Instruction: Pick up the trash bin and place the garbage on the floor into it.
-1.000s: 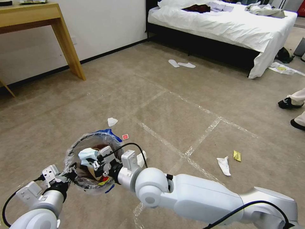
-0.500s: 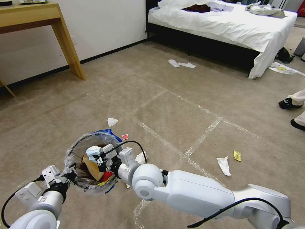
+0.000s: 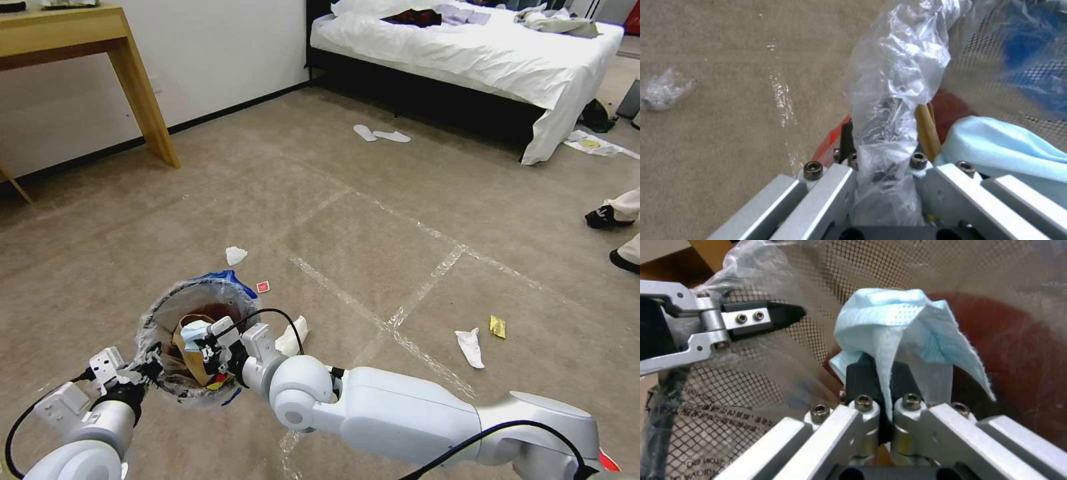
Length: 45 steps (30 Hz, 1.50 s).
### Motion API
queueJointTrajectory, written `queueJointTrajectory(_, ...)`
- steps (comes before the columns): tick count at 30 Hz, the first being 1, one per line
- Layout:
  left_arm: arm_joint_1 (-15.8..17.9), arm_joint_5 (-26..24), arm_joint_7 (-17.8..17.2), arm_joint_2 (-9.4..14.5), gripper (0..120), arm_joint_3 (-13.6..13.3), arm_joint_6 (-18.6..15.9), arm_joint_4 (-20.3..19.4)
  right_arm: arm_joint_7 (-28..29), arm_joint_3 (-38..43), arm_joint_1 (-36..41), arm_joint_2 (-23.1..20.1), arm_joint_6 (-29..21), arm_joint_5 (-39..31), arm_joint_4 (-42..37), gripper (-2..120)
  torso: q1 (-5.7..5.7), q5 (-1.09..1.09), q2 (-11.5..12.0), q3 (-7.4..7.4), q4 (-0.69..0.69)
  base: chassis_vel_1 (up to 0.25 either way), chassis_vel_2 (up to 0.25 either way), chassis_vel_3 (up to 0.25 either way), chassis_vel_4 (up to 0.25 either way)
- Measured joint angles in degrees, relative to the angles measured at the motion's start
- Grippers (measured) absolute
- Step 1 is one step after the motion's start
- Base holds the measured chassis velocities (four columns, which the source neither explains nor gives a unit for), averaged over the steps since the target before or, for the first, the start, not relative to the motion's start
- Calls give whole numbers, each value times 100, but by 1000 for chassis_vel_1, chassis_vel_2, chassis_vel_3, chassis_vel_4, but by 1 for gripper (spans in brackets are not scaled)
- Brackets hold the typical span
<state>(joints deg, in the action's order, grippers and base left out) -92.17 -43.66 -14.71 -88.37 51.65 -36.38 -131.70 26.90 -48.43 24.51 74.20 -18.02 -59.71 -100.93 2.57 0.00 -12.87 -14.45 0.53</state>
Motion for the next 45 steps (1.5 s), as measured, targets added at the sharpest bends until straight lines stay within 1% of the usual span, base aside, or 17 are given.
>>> queueJointTrajectory(1, 2, -2, 0, 3, 1, 4, 0, 0, 8, -4, 0, -2, -2, 2, -4, 4, 0, 0, 0, 0, 0, 0, 0, 0, 0)
queueJointTrajectory(2, 2, -2, 0, 3, 1, 4, 0, 0, 8, -4, 0, -2, -2, 2, -4, 4, 0, 0, 0, 0, 0, 0, 0, 0, 0)
queueJointTrajectory(4, 10, -4, 1, 4, 1, 5, 1, 9, 18, -7, -2, -12, -11, 2, -48, 14, 0, 0, 0, 0, 0, 0, 0, 0, 0)
queueJointTrajectory(5, 10, -4, 1, 4, 1, 5, 1, 9, 18, -7, -2, -12, -11, 2, -48, 14, 0, 0, 0, 0, 0, 0, 0, 0, 0)
queueJointTrajectory(7, 14, -3, 1, 2, 1, 3, 2, 23, 34, -7, -9, -18, -17, -2, -78, 19, 0, 0, 0, 0, 0, 0, 0, 0, 0)
queueJointTrajectory(9, 29, 3, 1, -8, 1, -10, 3, 46, 54, -5, -14, -36, -33, -23, -132, 32, 0, 0, 0, 0, 0, 0, 0, 0, 0)
queueJointTrajectory(10, 29, 3, 1, -8, 1, -10, 3, 46, 54, -5, -14, -36, -33, -23, -132, 32, 0, 0, 0, 0, 0, 0, 0, 0, 0)
queueJointTrajectory(12, 36, 7, 2, -9, 1, -12, 4, 62, 58, 1, -18, -57, -48, -29, -171, 42, 0, 0, 0, 0, 0, 0, 0, 0, 0)
queueJointTrajectory(13, 36, 7, 2, -9, 1, -12, 4, 62, 58, 1, -18, -57, -48, -29, -171, 42, 0, 0, 0, 0, 0, 0, 0, 0, 0)
queueJointTrajectory(16, 36, 9, 3, -8, 1, -11, 8, 68, 58, 6, -23, -75, -59, -36, -205, 59, 0, 0, 0, 0, 0, 0, 0, 0, 0)
queueJointTrajectory(19, 35, 10, 4, -9, 1, -11, 9, 68, 58, 7, -31, -77, -61, -38, -218, 64, 0, 0, 0, 0, 0, 0, 0, 0, 0)
queueJointTrajectory(21, 34, 10, 5, -8, 1, -9, 10, 67, 60, 8, -57, -87, -72, -59, -252, 76, 0, 0, 0, 0, 0, 0, 0, 0, 0)
queueJointTrajectory(23, 34, 10, 5, -11, 1, -7, 11, 66, 65, 8, -77, -104, -80, -77, -284, 84, 1, 0, 0, 0, 0, 0, 0, 0, 0)
queueJointTrajectory(24, 34, 10, 5, -11, 1, -7, 11, 66, 65, 8, -77, -104, -80, -77, -284, 84, 1, 0, 0, 0, 0, 0, 0, 0, 0)
queueJointTrajectory(26, 34, 12, 5, -18, 1, -7, 13, 65, 79, 8, -91, -133, -91, -95, -330, 96, 0, 0, 0, 0, 0, 0, 0, 0, 0)
queueJointTrajectory(32, 40, 23, 5, -31, 1, -8, 19, 83, 109, 8, -116, -203, -107, -130, -429, 100, 0, 0, 0, 0, 0, 0, 0, 0, 0)
queueJointTrajectory(45, 55, 30, 5, -37, 1, -6, 21, 86, 247, 84, -175, -417, -204, -319, -796, 100, 0, 0, 0, 0, 0, 0, 0, 0, 0)
